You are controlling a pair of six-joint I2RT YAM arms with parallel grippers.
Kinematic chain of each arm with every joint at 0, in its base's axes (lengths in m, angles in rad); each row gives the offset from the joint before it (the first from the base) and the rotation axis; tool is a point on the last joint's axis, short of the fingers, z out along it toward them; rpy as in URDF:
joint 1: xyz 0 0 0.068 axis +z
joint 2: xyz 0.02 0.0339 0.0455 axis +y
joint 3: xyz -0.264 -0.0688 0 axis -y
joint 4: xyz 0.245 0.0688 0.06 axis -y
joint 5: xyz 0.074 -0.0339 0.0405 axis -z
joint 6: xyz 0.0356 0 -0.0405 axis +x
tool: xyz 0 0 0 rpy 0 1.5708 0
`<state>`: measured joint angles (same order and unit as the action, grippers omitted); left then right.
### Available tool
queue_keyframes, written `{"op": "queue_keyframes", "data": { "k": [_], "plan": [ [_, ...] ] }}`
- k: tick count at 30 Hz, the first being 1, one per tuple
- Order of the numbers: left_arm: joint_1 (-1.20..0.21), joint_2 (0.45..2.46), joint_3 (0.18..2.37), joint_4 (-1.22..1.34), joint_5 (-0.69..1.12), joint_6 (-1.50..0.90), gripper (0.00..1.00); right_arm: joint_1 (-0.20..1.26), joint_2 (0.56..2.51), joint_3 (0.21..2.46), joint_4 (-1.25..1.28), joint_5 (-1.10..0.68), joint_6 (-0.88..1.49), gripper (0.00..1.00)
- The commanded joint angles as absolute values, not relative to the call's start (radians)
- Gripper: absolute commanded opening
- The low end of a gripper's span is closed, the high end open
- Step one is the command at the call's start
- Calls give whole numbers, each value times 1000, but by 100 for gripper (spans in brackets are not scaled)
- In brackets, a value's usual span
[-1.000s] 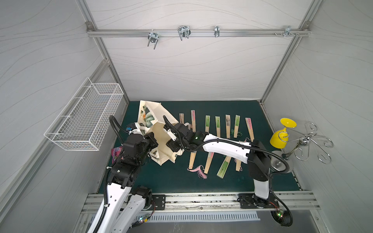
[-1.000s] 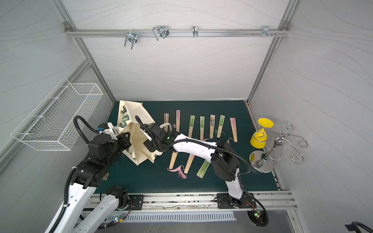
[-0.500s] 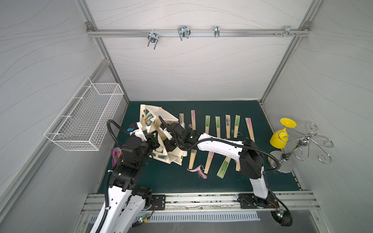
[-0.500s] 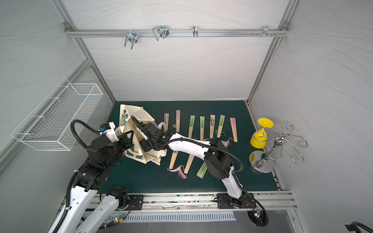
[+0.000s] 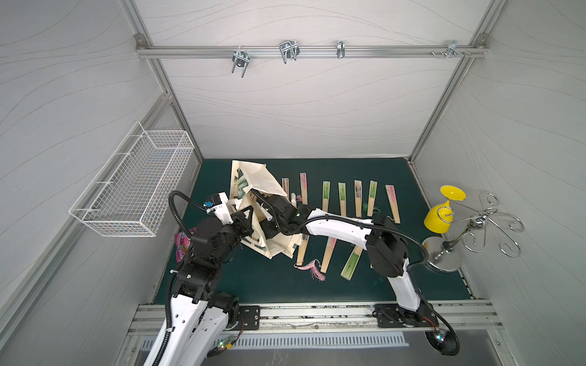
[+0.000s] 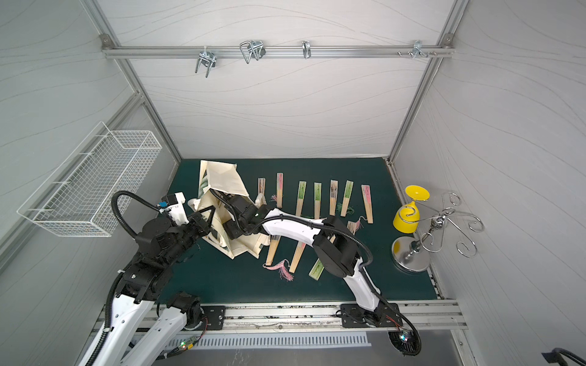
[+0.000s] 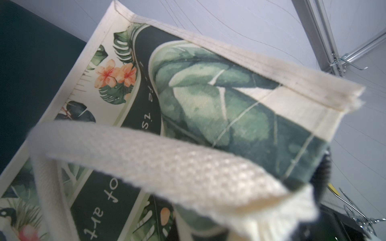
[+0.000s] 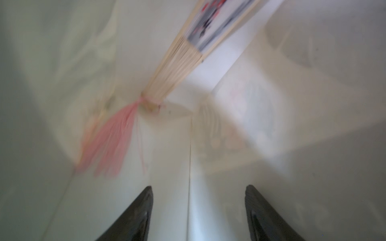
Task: Take out the folding fans from the tote bags
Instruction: Pick up the folding fan from the canvas bag.
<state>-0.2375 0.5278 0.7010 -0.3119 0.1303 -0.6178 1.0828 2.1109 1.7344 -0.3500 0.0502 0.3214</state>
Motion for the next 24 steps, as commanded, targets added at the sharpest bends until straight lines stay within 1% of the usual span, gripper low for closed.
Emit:
{"op": "queue_keyframes", "data": {
  "k": [1, 8, 12, 17, 24],
  "plan": [
    [-238, 484, 707, -138, 266, -548, 0, 1029, 2122, 1773, -355, 23, 390, 73],
    [-238, 426, 605, 99, 526, -511, 0, 981, 2083, 1735, -249, 32, 453, 77],
    [-238, 388, 564, 184, 612, -499, 0, 970, 2047, 1707, -228, 99, 468, 80],
    [-238, 358, 558, 197, 715, -479, 0, 941, 2003, 1646, -156, 104, 472, 81],
    [-238, 348, 577, 192, 796, -471, 0, 935, 1878, 1476, 81, 81, 410, 79]
  ]
}}
